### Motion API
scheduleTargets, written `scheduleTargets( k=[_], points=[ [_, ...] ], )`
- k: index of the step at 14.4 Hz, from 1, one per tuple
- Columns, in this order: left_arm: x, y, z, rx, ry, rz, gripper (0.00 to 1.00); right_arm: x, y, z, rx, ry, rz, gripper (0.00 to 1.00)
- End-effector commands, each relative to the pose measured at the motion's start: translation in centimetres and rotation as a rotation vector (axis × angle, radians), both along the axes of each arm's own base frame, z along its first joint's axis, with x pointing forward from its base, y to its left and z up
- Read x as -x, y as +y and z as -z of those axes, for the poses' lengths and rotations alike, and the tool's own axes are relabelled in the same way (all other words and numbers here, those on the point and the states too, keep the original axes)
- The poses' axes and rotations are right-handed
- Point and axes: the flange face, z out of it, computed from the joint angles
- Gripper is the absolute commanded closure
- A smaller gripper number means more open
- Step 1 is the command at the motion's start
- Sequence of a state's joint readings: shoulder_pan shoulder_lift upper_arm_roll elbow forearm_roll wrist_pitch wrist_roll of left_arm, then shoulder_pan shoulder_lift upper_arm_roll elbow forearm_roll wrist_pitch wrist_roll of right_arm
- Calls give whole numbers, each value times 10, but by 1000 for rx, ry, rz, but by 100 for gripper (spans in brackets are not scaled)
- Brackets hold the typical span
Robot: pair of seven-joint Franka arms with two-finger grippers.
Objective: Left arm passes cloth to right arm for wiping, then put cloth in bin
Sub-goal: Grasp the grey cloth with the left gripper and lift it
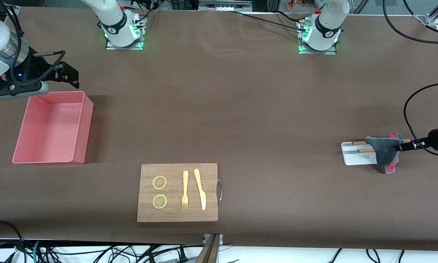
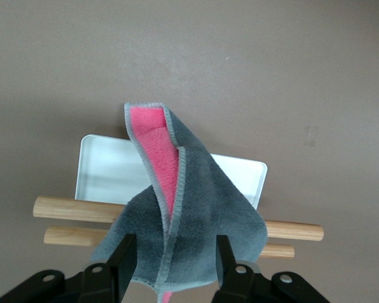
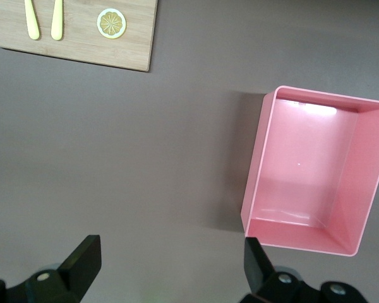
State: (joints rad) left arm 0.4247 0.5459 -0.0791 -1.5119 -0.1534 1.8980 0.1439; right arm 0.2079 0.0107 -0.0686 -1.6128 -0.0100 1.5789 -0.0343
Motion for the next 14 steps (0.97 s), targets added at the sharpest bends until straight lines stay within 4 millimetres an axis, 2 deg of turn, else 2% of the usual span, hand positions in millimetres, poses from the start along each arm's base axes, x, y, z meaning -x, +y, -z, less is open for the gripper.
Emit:
scheduleTargets(
  k=[1, 3, 6, 9, 10, 12, 14],
  points=[
    [4, -1, 5, 58, 4, 3, 41, -2, 2, -5, -1, -5, -1, 0],
    [11, 2, 7, 110, 27, -15, 44, -2, 2, -5, -1, -5, -3, 0],
    [14, 1, 6, 123, 48, -11, 57, -2, 2, -5, -1, -5, -1, 0],
    [15, 2, 8, 128, 52, -4, 61, -2, 2, -5, -1, -6, -1, 0],
    [15, 2, 9, 130, 51, 4, 69, -2, 2, -5, -1, -6, -1, 0],
    [15, 2, 7, 129, 44, 20, 99, -2, 2, -5, -1, -6, -1, 0],
    [14, 2, 5, 129, 38, 21, 100, -2, 2, -5, -1, -5, -1, 0]
  ],
)
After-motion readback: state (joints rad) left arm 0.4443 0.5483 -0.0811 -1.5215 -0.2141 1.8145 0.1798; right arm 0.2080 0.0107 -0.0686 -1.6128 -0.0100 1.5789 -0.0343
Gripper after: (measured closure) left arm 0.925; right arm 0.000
